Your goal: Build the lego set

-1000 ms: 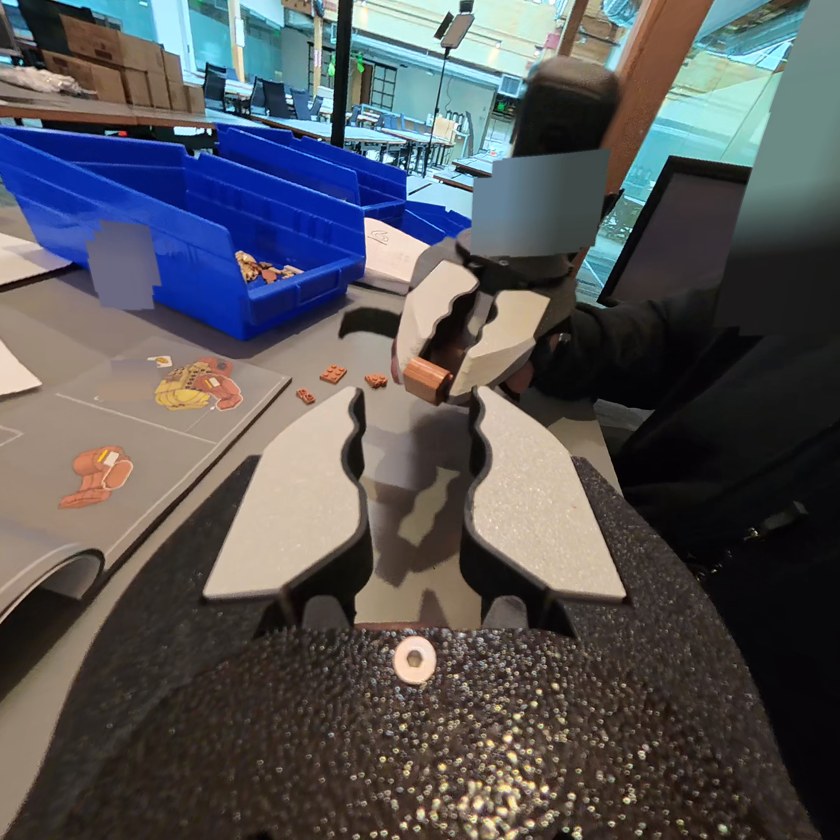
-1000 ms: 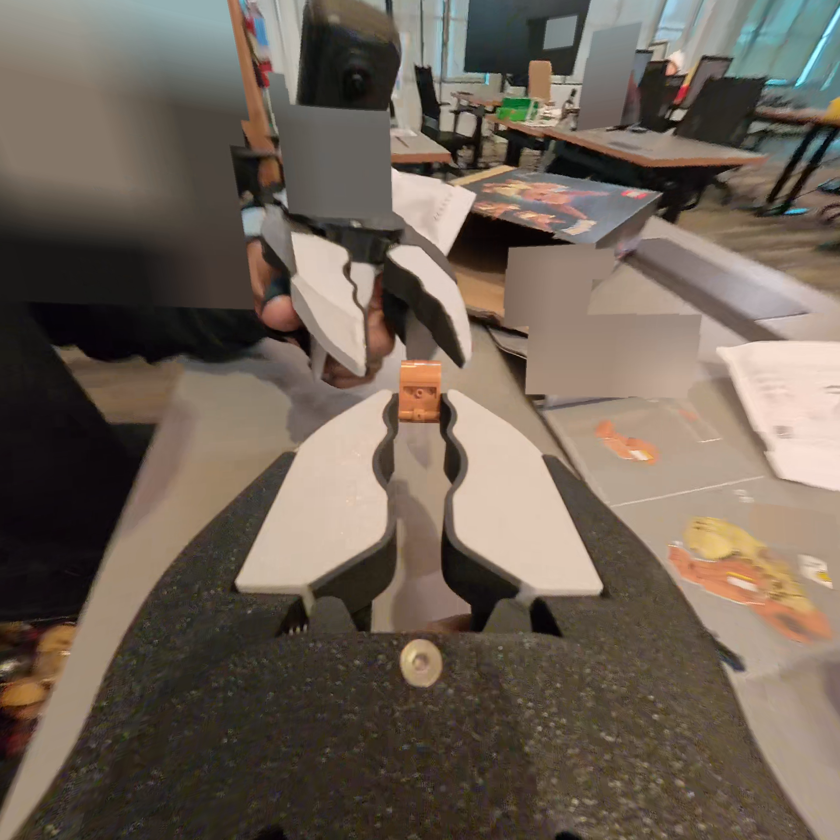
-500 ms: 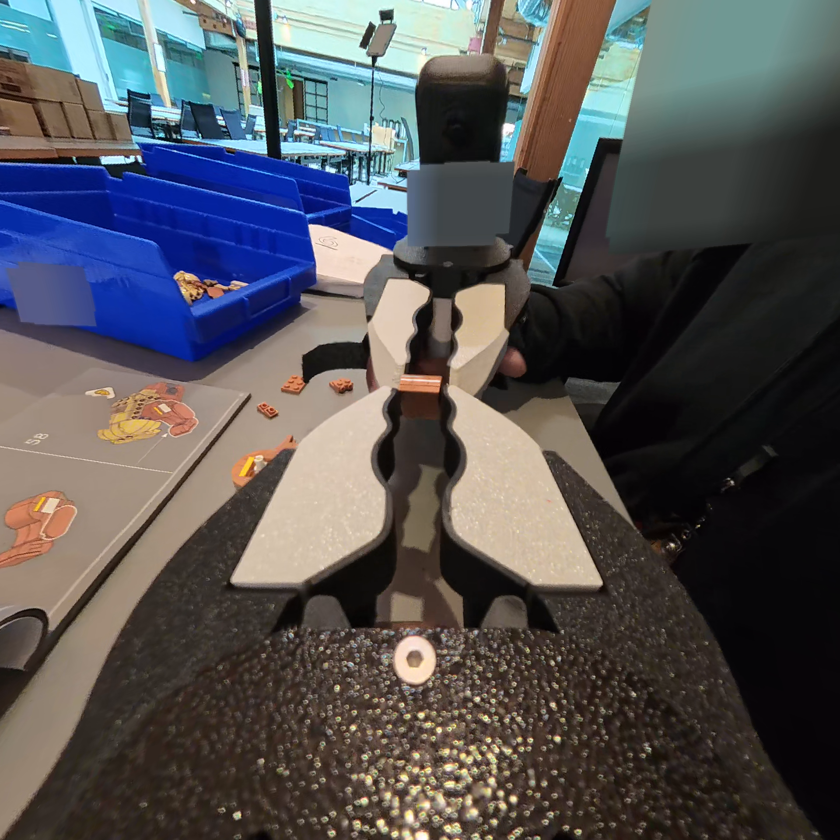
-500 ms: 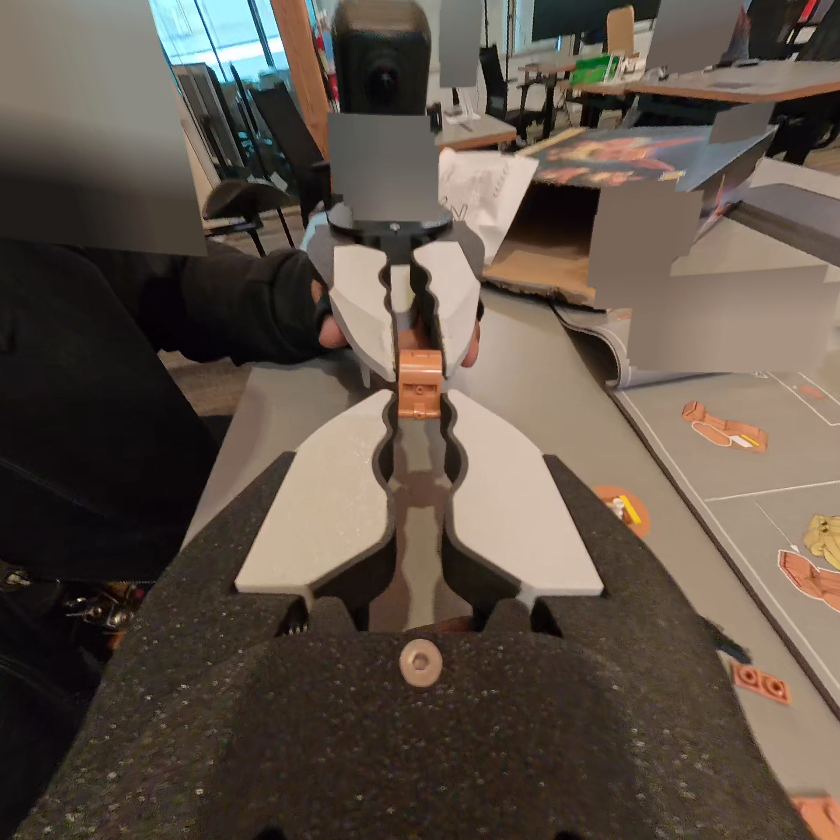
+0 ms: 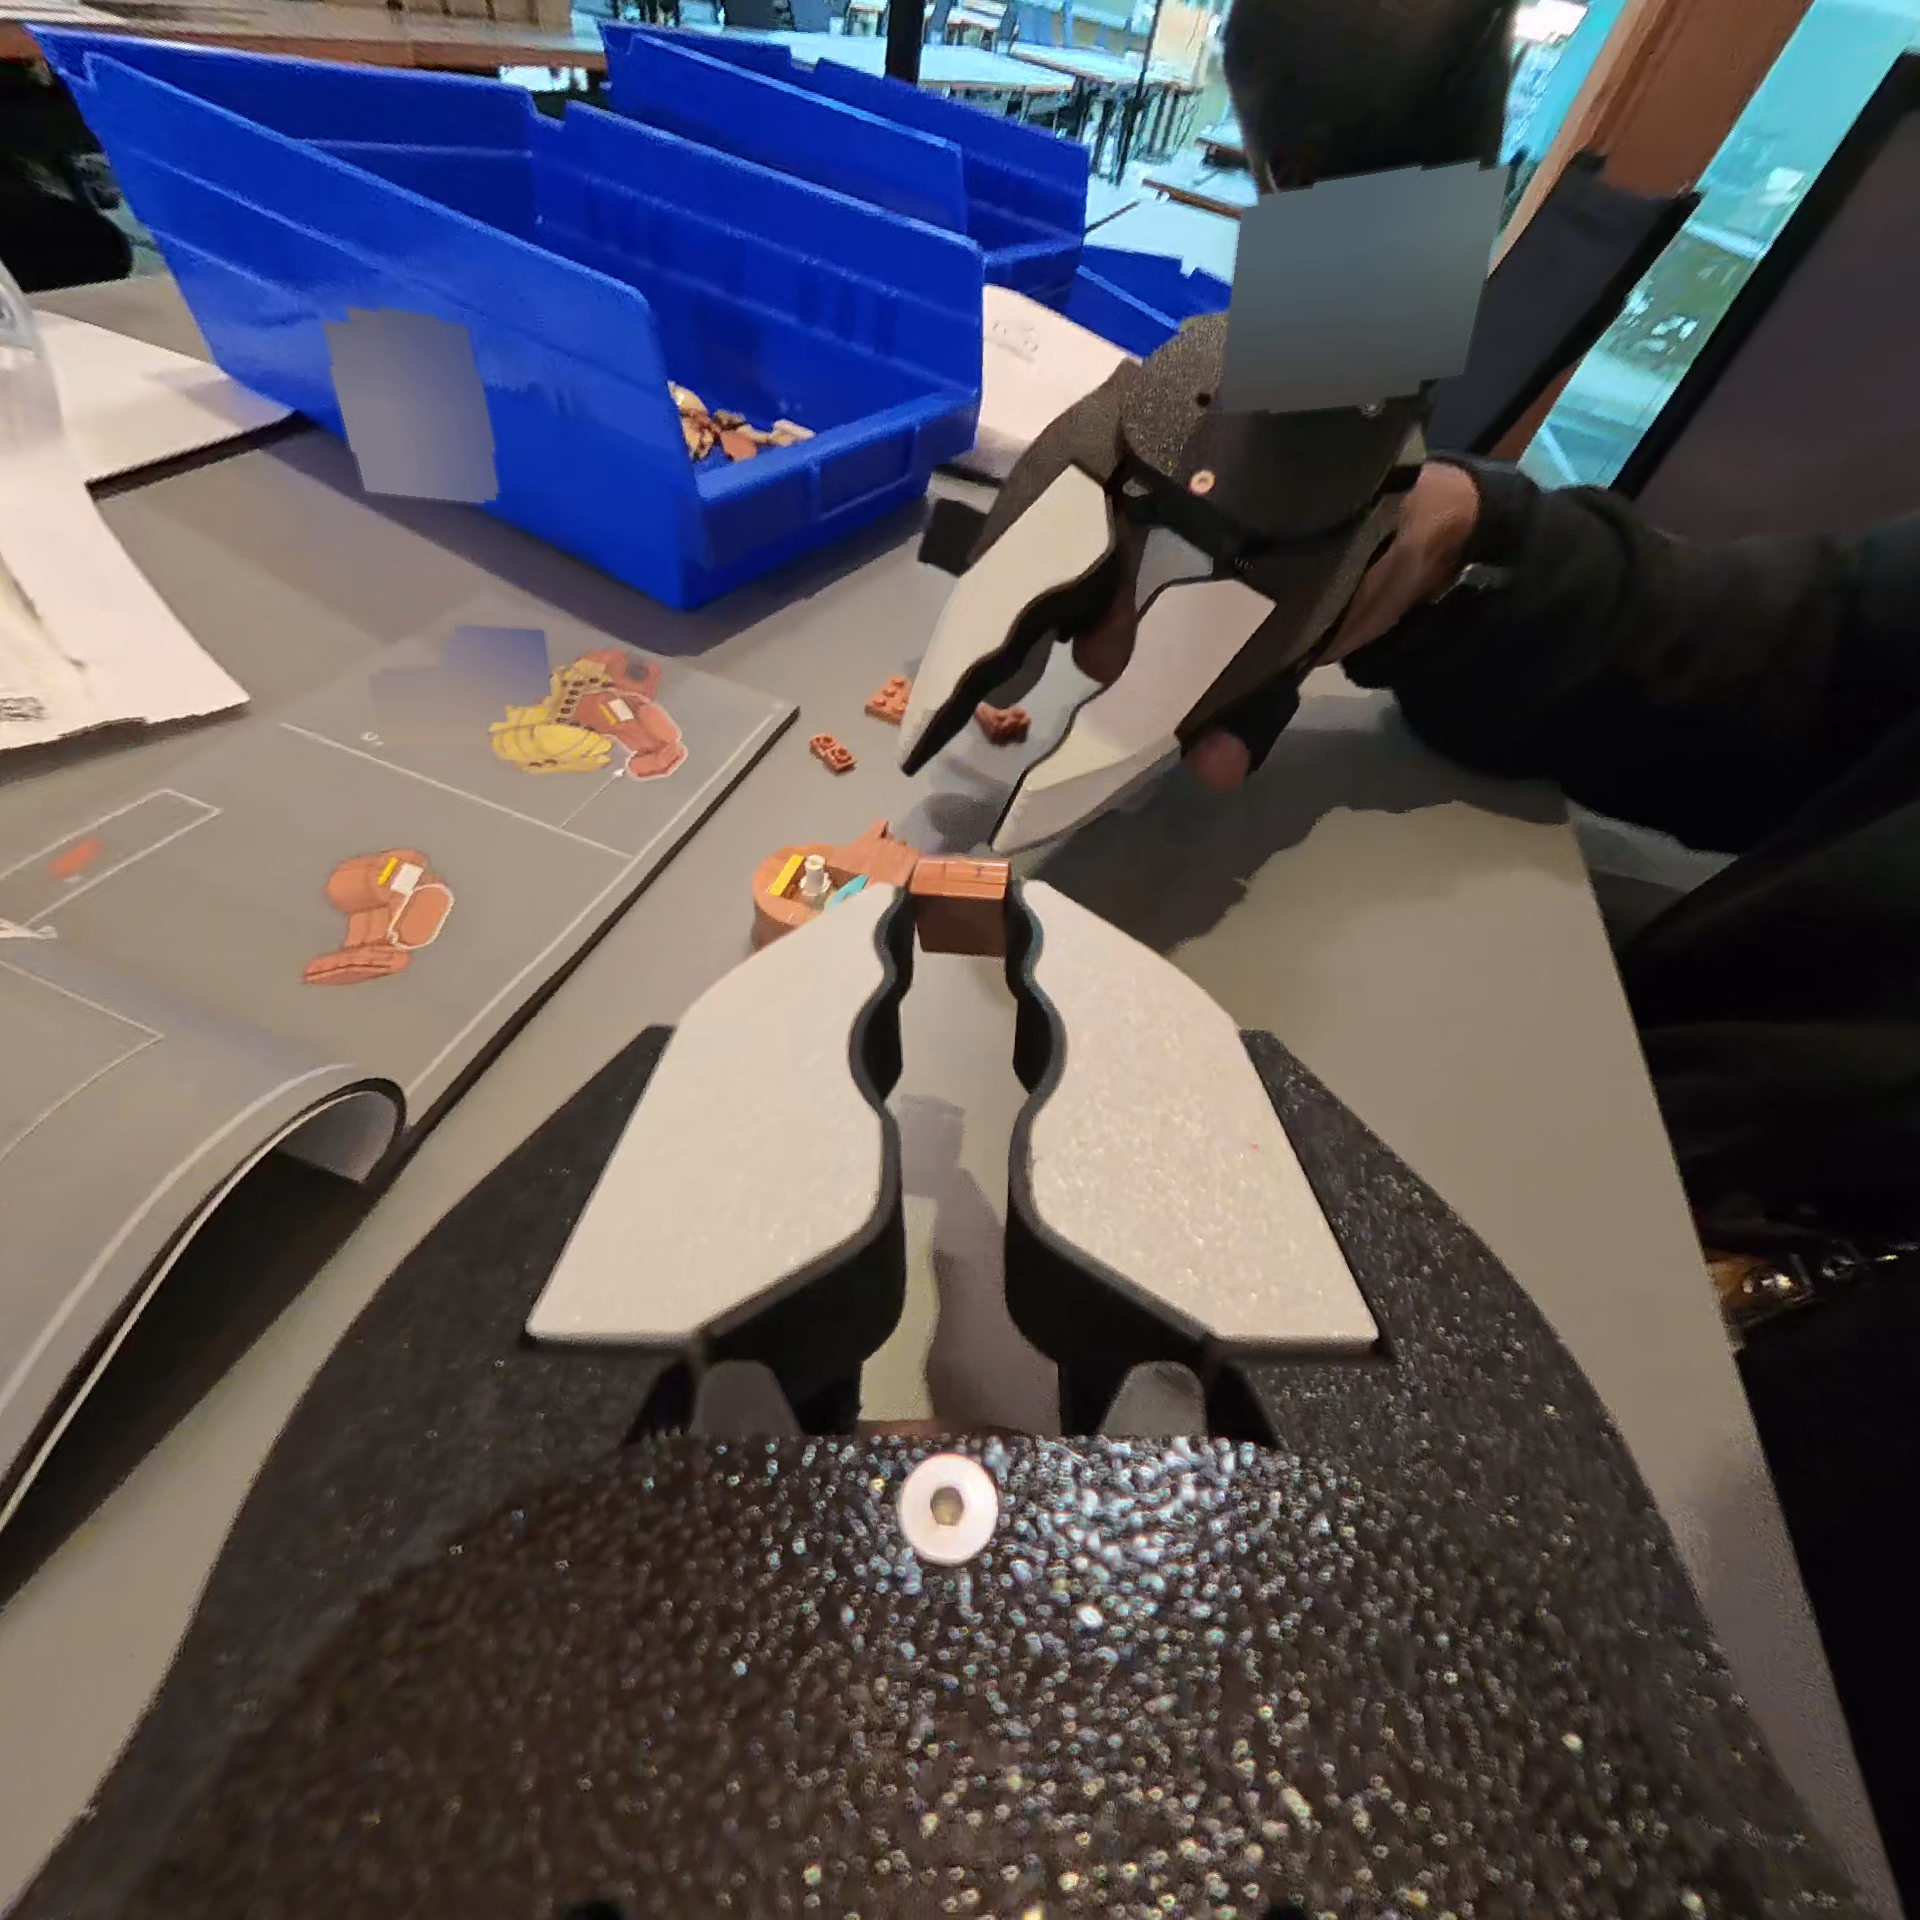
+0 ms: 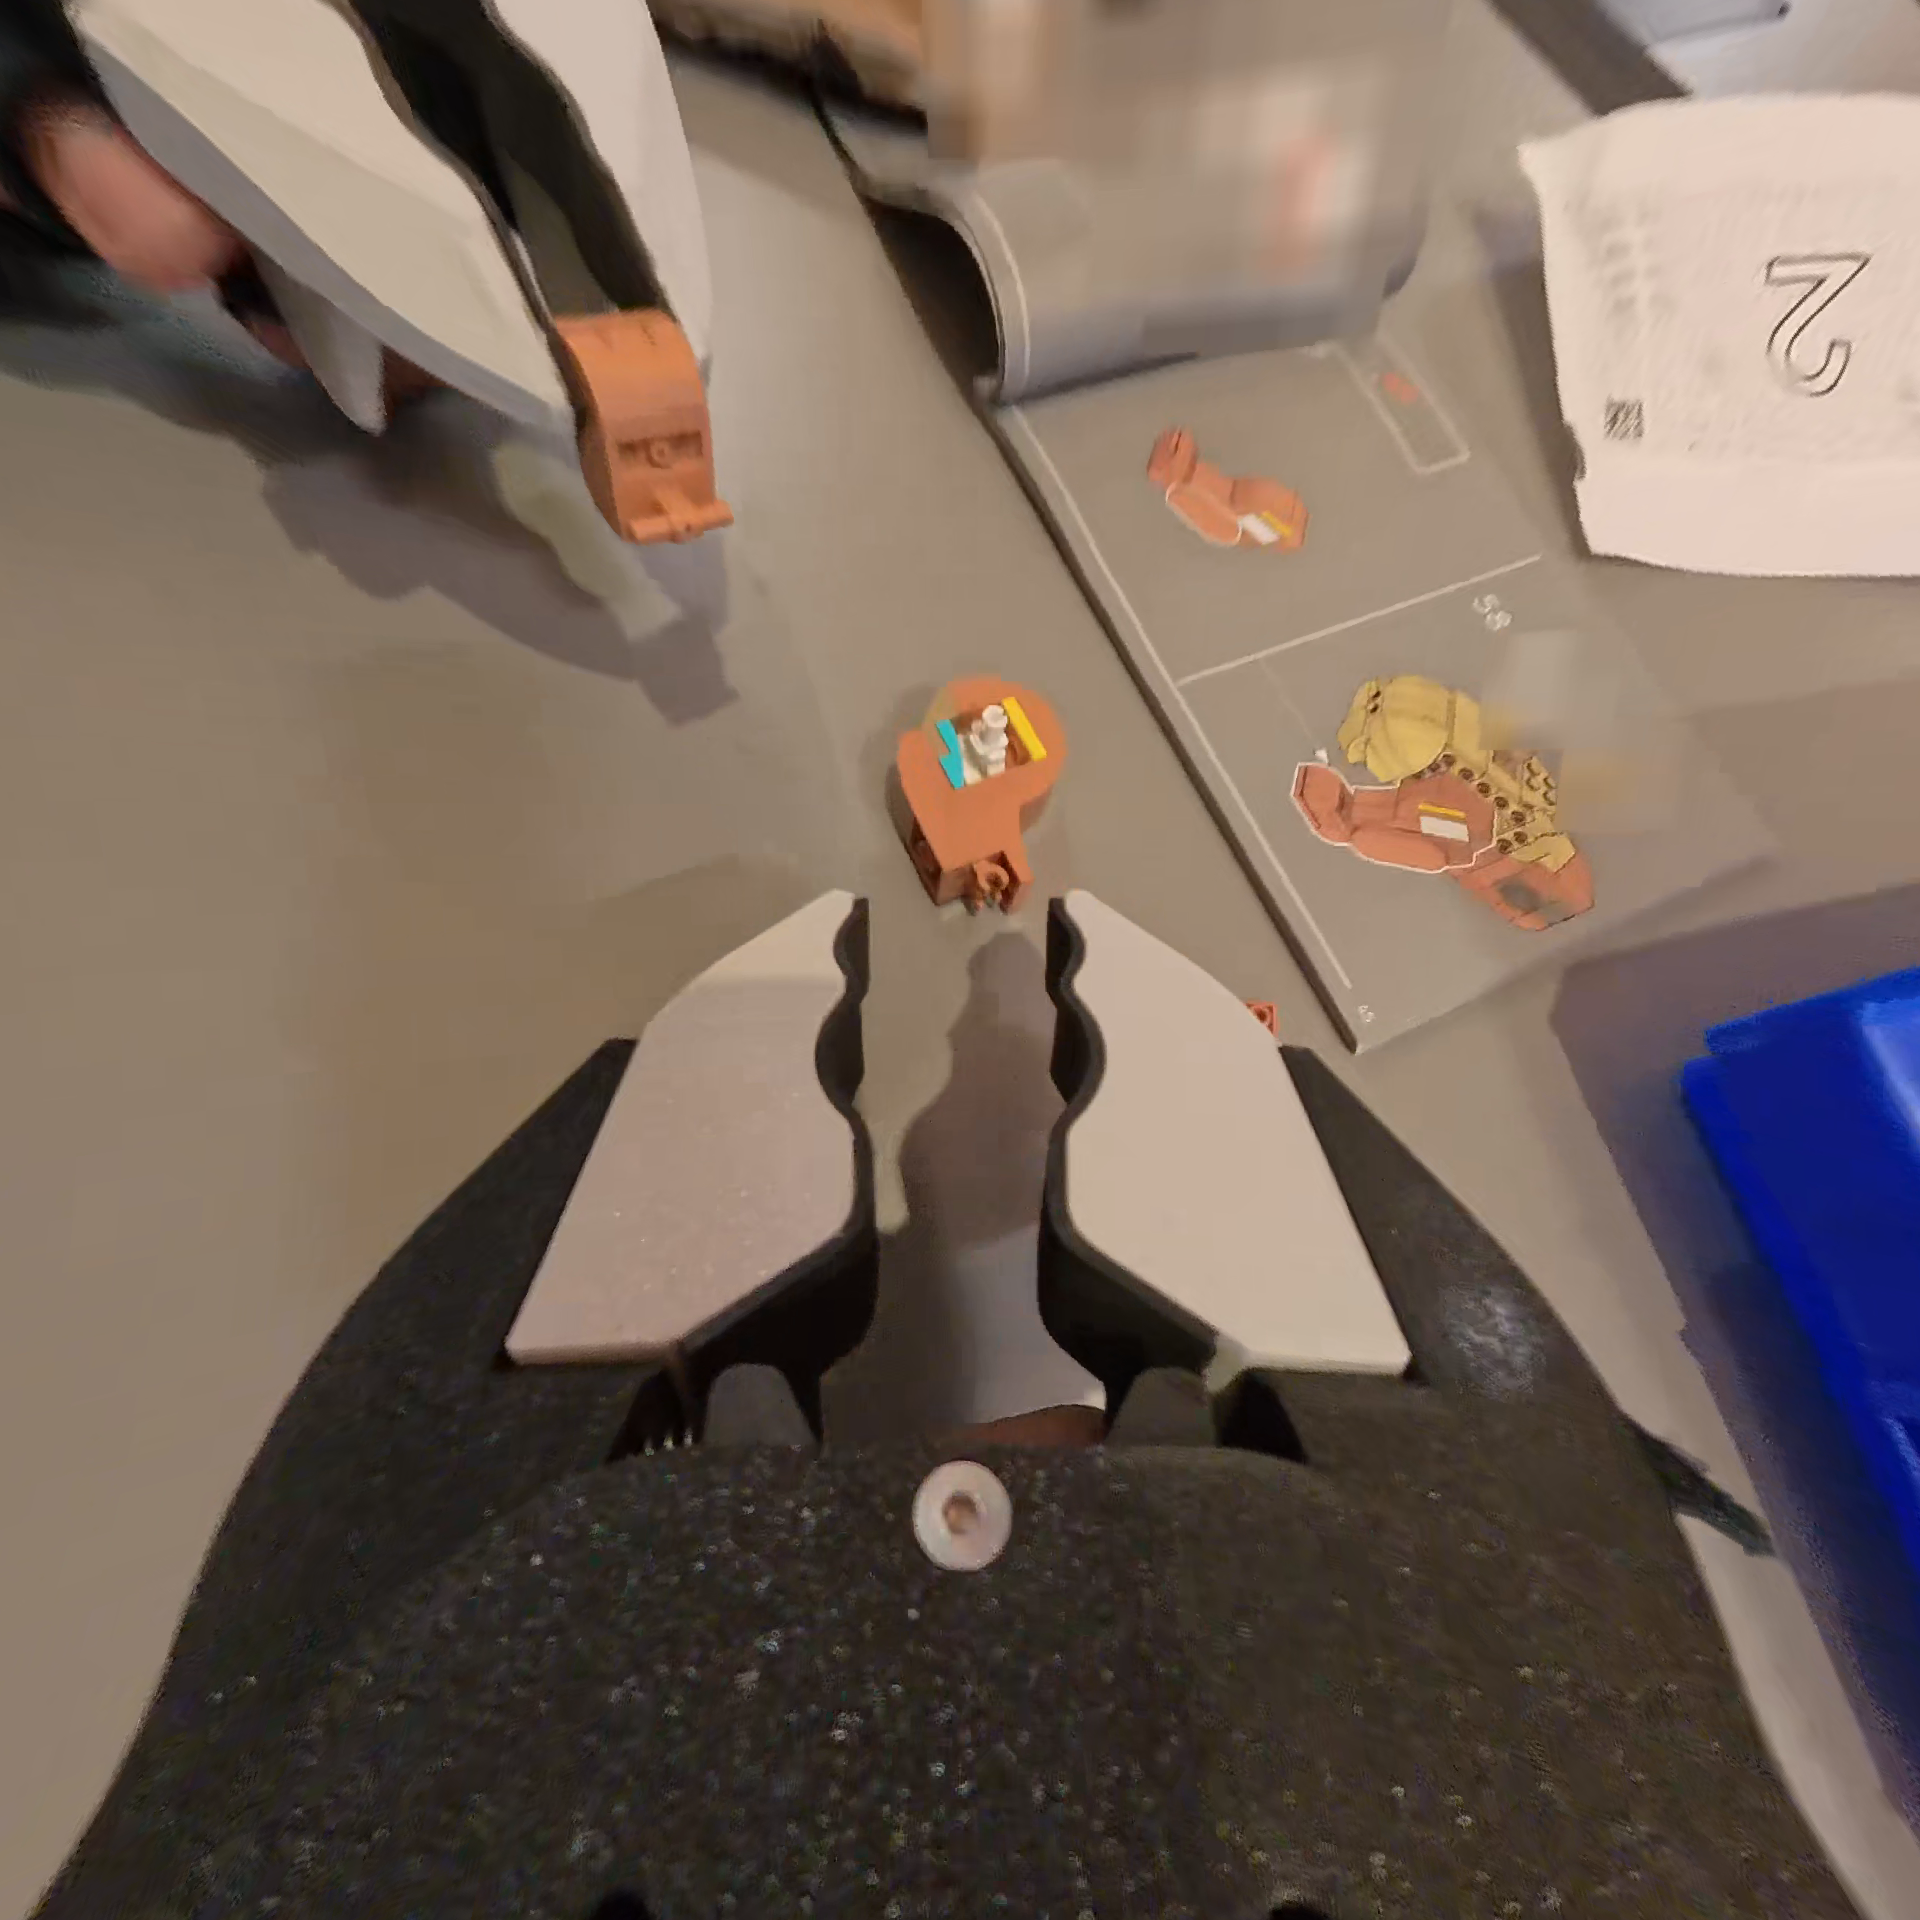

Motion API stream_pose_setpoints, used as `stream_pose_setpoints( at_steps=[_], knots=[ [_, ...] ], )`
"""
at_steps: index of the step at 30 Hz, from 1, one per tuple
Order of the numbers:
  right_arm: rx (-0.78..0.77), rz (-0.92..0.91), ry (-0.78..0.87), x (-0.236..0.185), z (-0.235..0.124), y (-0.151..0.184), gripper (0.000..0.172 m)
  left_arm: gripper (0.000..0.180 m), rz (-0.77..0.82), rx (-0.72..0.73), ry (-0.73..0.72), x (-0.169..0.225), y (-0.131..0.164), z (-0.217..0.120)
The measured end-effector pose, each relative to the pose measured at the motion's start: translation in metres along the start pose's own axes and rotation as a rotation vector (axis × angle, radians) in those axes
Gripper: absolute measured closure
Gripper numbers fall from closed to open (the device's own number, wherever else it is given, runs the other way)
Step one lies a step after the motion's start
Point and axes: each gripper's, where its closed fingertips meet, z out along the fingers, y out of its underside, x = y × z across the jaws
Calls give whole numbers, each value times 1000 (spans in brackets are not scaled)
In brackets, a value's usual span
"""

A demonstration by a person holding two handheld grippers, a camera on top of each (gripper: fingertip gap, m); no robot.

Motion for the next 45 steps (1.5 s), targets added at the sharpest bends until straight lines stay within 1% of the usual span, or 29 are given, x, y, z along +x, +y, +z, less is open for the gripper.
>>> stream_pose_setpoints(
  at_steps=[4,7,8,10,13,18,25,26,28,29,32,34,36,38,41,43,45],
  knots=[
    [-118,-56,37,3,15,8,132,165,42,-24,-30,-2,4,0],
    [-137,-33,11,2,23,8,131,165,51,-23,-32,-1,4,-1],
    [-140,-25,7,2,24,7,134,165,52,-24,-33,-2,4,-1],
    [-141,-33,9,3,26,6,148,165,56,-26,-37,-2,5,-2],
    [-131,-89,40,4,26,2,152,164,56,-31,-48,-4,6,-5],
    [-153,-331,224,8,18,-10,153,165,25,-56,-103,-14,10,-12],
    [-325,-811,432,-17,20,-14,153,164,37,-78,-161,-20,11,-19],
    [-345,-866,442,-22,21,-14,153,164,41,-85,-168,-20,13,-19],
    [-374,-918,410,-34,23,-11,153,164,48,-94,-171,-19,14,-20],
    [-374,-923,389,-39,23,-10,148,164,49,-96,-170,-19,15,-21],
    [-348,-892,300,-45,15,-11,140,164,47,-96,-167,-18,16,-23],
    [-313,-874,240,-41,4,-15,137,165,44,-95,-150,-16,17,-24],
    [-280,-927,202,-29,-5,-22,135,165,34,-97,-131,-14,18,-24],
    [-236,-1060,181,-14,-7,-34,134,165,32,-96,-115,-12,19,-24],
    [-183,-1317,113,1,3,-49,130,165,35,-95,-113,-13,19,-24],
    [-177,-1484,46,3,12,-53,125,165,42,-92,-116,-14,19,-24],
    [-213,-1629,-16,3,20,-53,121,165,52,-88,-127,-16,20,-26]
  ],
)
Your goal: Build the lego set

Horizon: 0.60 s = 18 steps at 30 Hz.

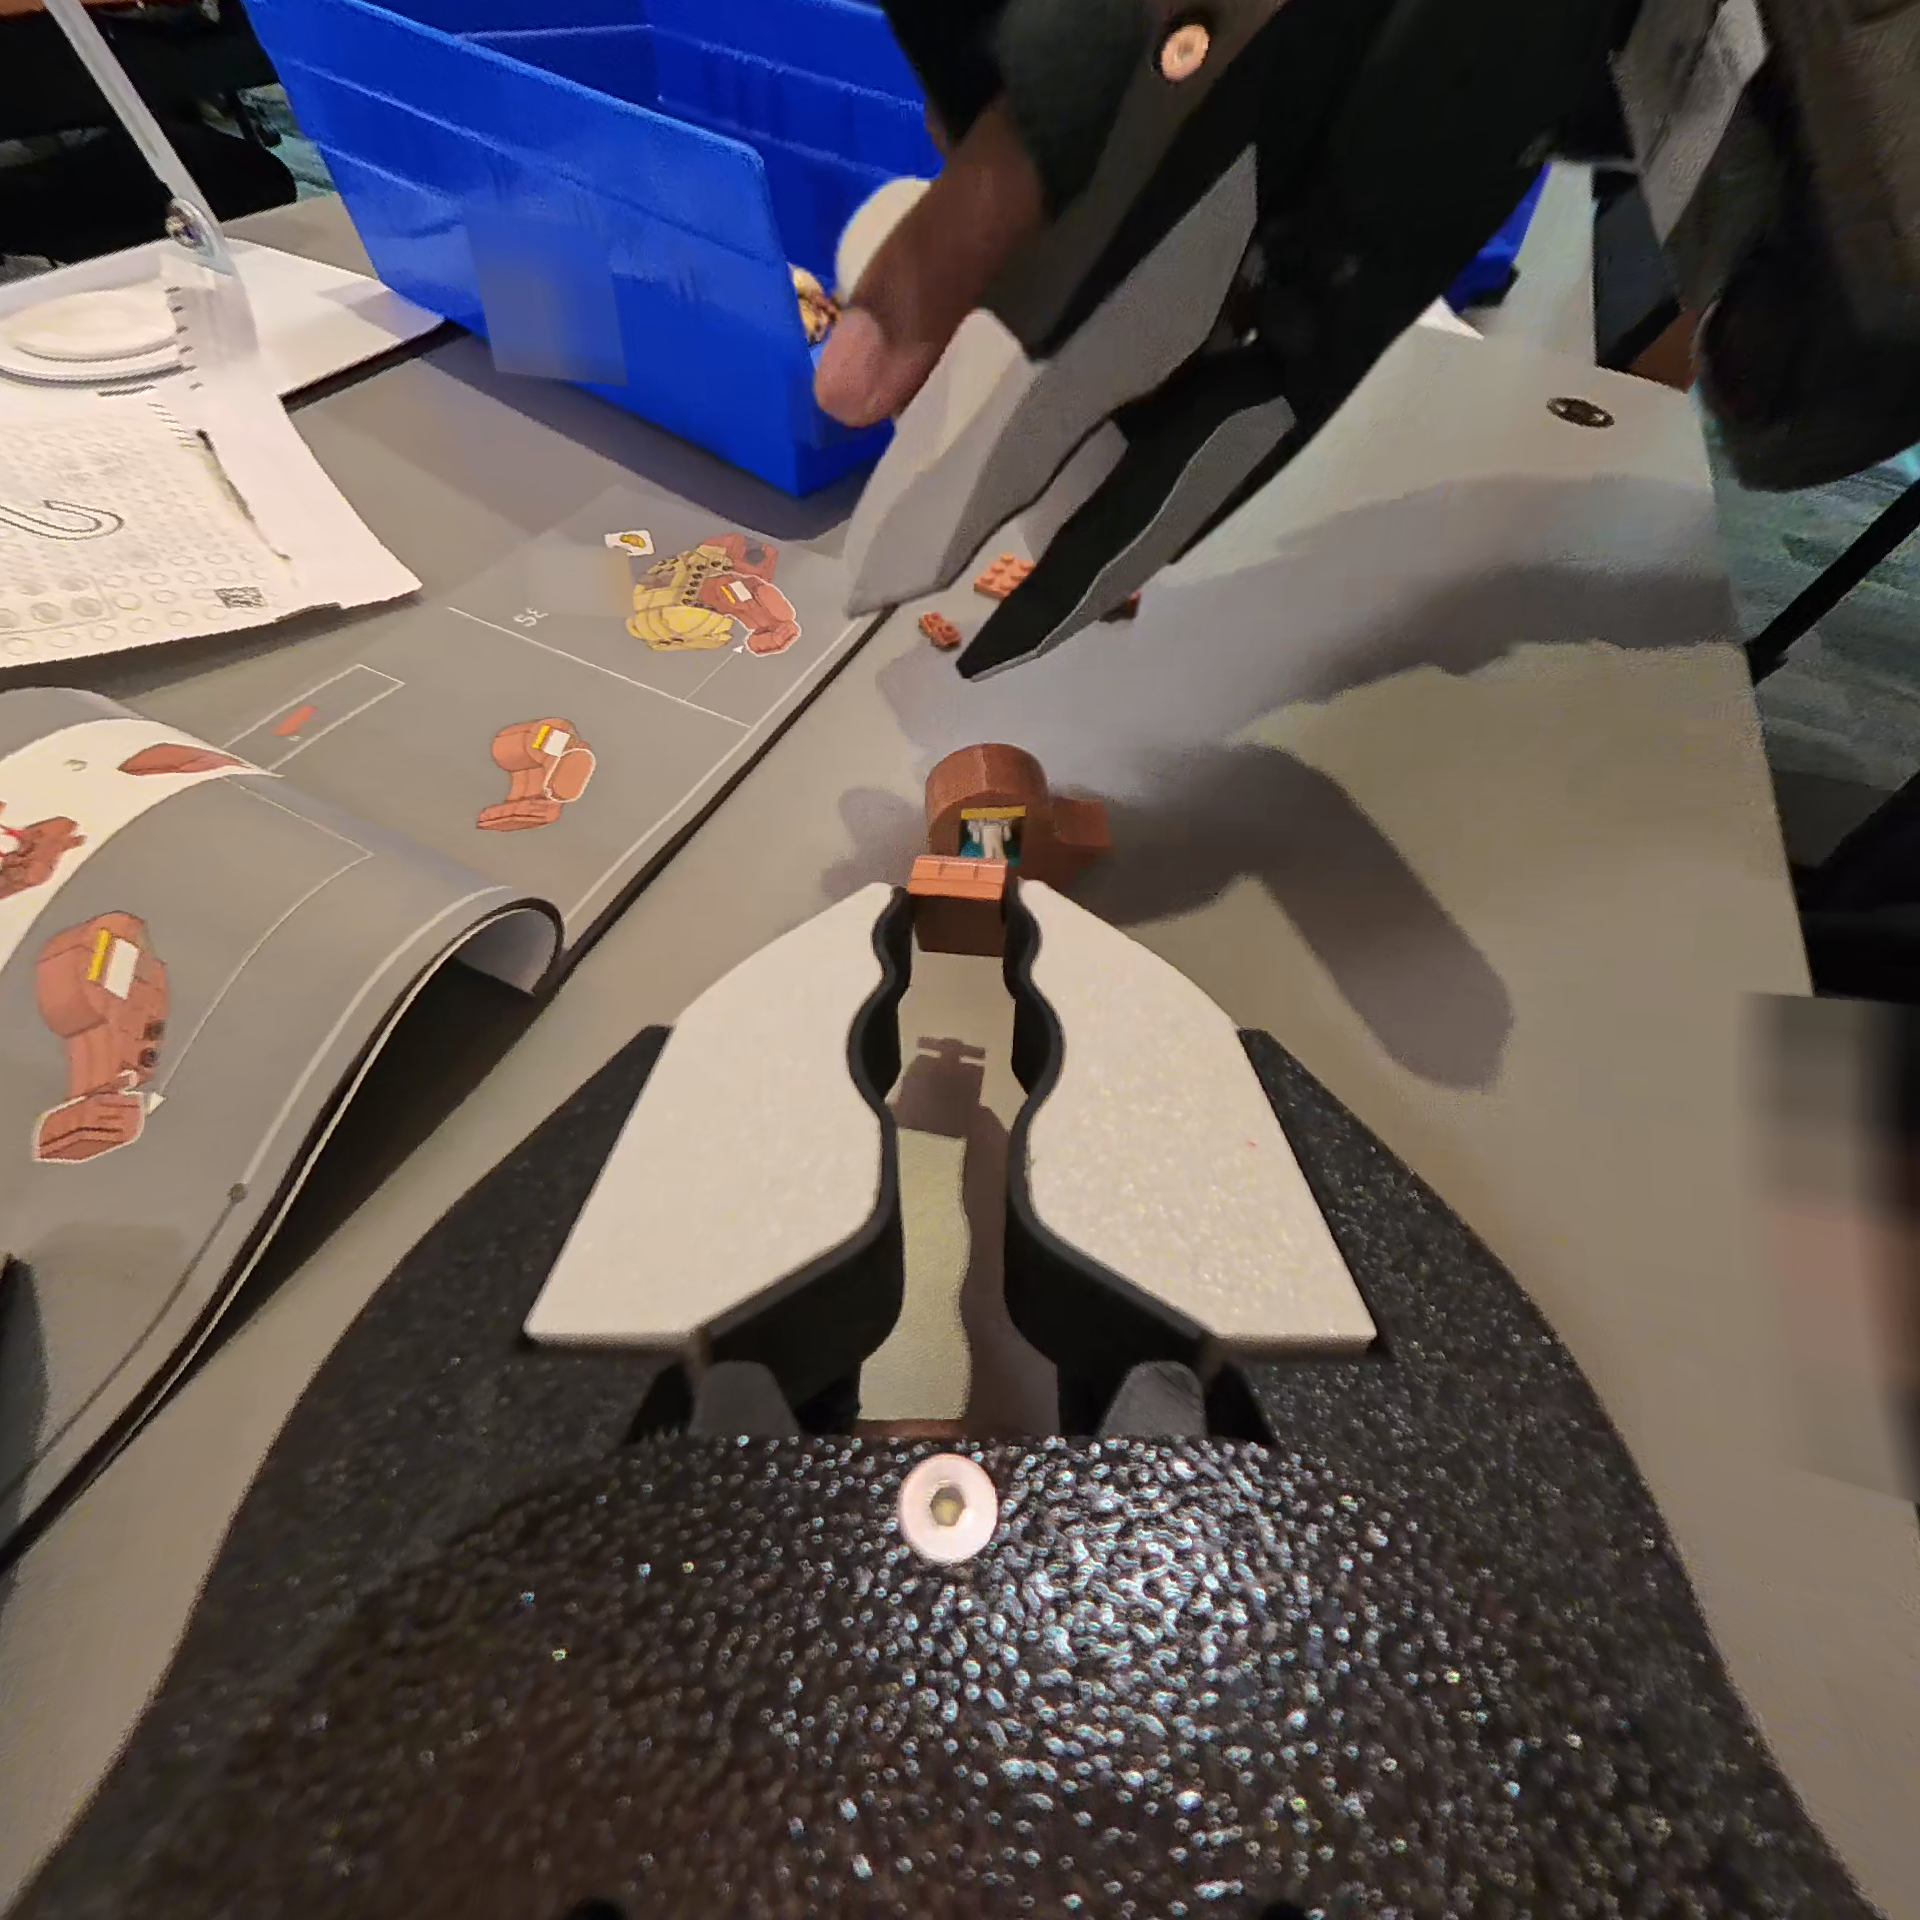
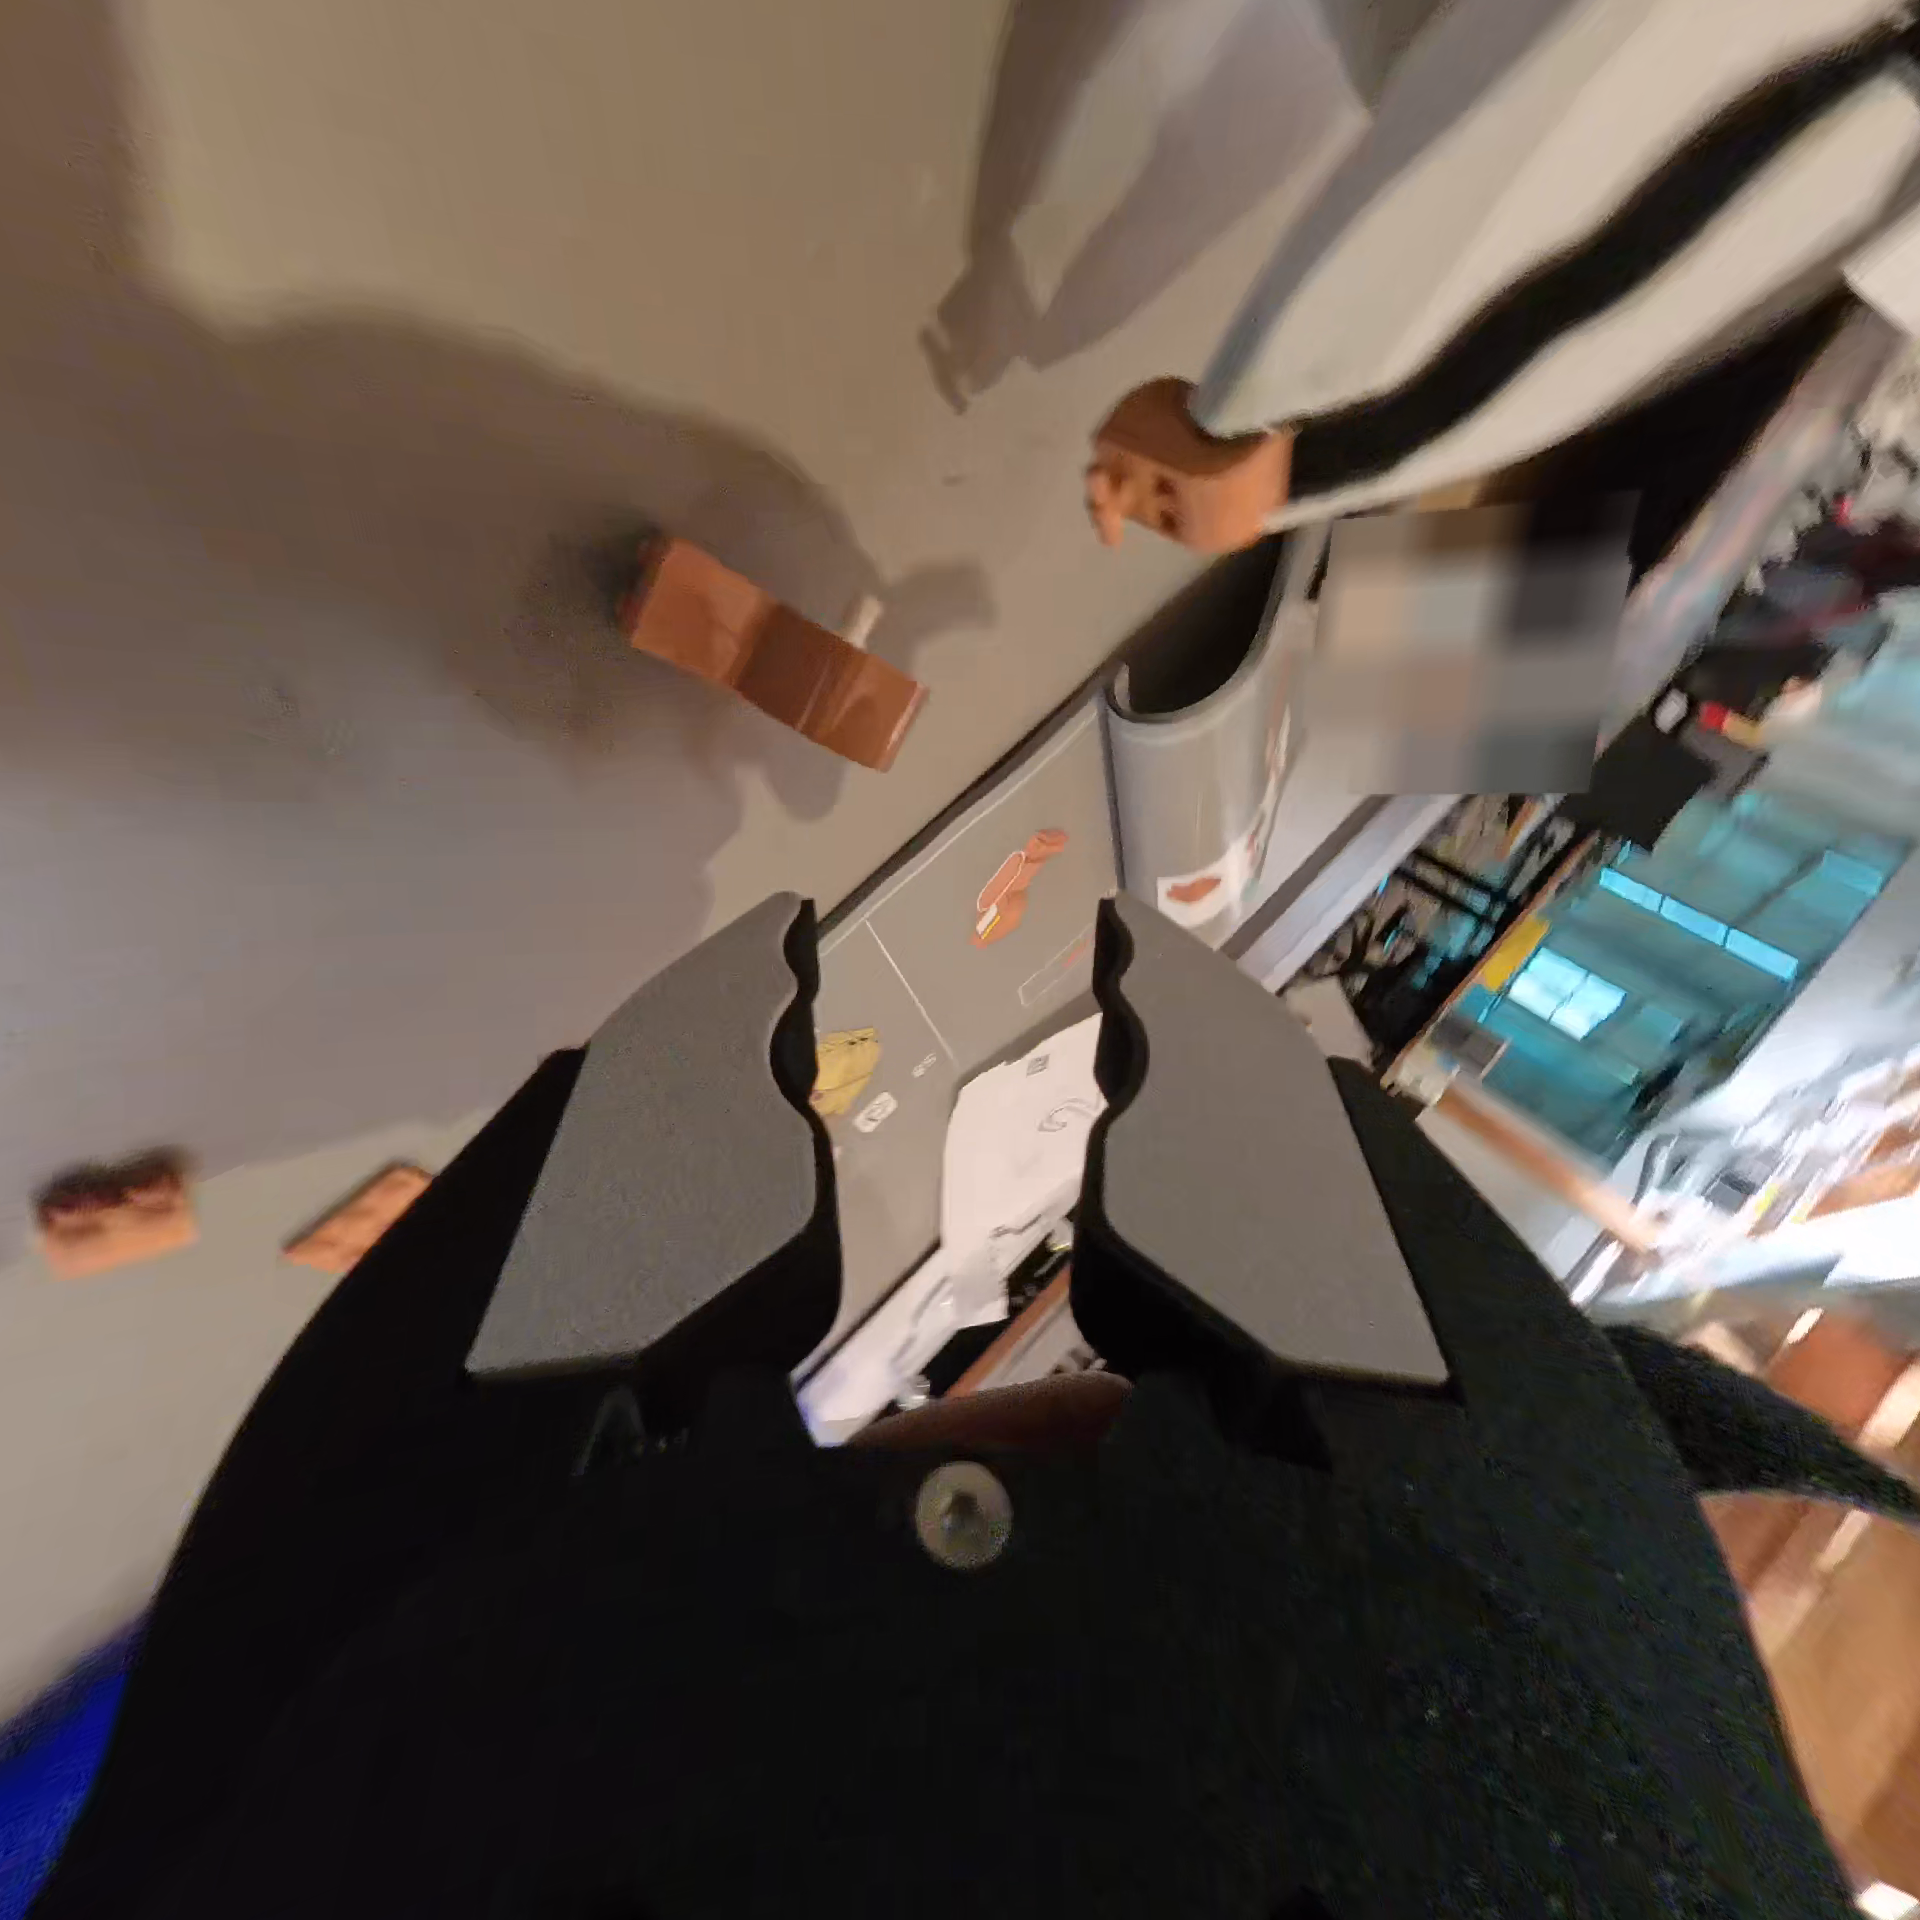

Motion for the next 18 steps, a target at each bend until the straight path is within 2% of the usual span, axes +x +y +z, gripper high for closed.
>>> stream_pose_setpoints(
  at_steps=[4,11,13,16,18],
  knots=[
    [60,-199,-105,-3,6,-12,117,165,2,9,-23,-5,1,-3],
    [130,-358,-223,-9,18,-27,109,164,-8,10,-31,-12,1,-6],
    [147,-377,-257,-16,20,-33,114,164,-7,5,-33,-14,2,-7],
    [144,-314,-304,-24,21,-38,141,164,-19,1,-36,-17,4,-8],
    [103,-239,-321,-24,21,-33,144,164,-29,2,-38,-19,4,-10]
  ],
)
